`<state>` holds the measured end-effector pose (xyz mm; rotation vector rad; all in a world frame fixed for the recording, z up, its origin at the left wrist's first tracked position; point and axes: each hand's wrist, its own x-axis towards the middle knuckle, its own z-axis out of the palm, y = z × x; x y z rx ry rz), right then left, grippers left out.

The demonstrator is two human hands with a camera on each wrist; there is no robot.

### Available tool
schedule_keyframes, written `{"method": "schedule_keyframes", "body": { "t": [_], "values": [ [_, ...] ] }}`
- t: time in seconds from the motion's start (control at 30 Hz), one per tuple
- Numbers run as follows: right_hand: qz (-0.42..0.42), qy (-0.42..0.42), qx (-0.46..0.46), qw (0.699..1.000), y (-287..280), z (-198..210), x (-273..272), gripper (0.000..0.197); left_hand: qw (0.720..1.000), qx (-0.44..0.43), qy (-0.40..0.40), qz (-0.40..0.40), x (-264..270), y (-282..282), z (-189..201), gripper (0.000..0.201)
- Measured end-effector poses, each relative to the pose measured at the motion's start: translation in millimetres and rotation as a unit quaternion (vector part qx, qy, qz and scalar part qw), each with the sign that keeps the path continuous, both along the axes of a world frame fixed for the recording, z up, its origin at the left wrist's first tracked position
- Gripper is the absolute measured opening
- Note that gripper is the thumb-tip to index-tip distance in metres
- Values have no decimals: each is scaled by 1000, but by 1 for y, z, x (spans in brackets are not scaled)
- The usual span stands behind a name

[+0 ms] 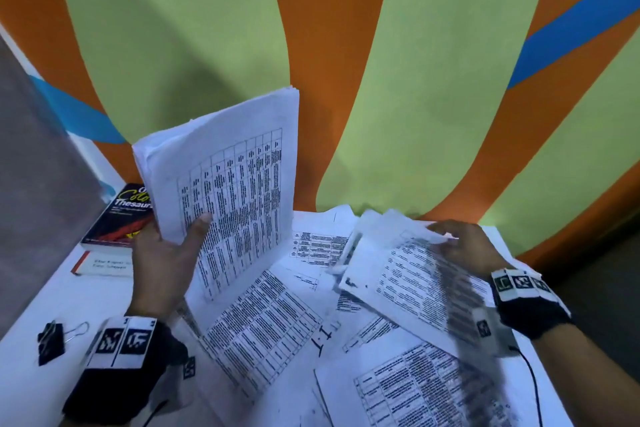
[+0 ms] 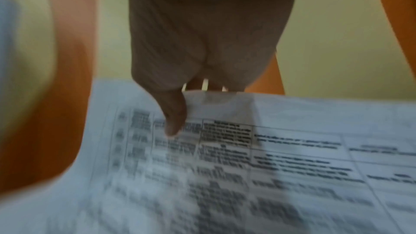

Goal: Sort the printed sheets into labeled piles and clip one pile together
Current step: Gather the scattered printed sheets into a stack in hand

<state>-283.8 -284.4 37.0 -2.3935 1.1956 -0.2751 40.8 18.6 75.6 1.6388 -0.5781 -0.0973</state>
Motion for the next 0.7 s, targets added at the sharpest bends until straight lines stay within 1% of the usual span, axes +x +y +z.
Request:
{"method": "schedule_keyframes", "body": {
  "t": [0.03,0.07,0.1,0.2,0.23,0.27,0.33,0.4,0.47,0.5,0.57,0.6,0.67,0.7],
  "values": [
    [17,-12,10,1000,8,15,-3,12,1000,3,3,2,1,1,1,15],
    [25,-30,9,999,13,32,-6,19,1000,10,3,7,2,1,1,14],
    [29,-50,7,998,16,51,-9,20,1000,18,4,12,3,2,1,18],
    [29,-72,-12,997,17,109,-17,9,999,25,8,18,6,4,0,37],
    [28,-73,-23,997,11,124,-19,9,1000,25,8,16,5,4,0,41],
    [27,-67,-32,997,4,136,-21,14,1000,25,8,13,3,3,2,42],
    [20,-32,-20,999,-15,144,-20,18,1000,20,7,5,-2,0,4,33],
    [0,54,-9,998,-37,129,-11,19,1000,23,-7,1,-7,-3,6,28],
    [-11,149,-6,989,-47,94,4,15,999,31,-16,1,-9,-6,4,32],
    [-10,178,4,984,-46,72,12,16,999,30,-10,0,-11,-7,3,34],
    [-15,200,17,980,-36,31,27,31,1000,27,8,-2,-13,-9,3,37],
    [-7,195,20,981,-29,14,33,31,1000,26,16,-3,-14,-9,3,36],
    [-2,193,30,981,-21,-14,39,8,999,21,27,-11,-14,-8,3,30],
    [-14,188,38,981,-20,-25,41,6,999,17,31,-14,-14,-7,4,23]
  ]
}}
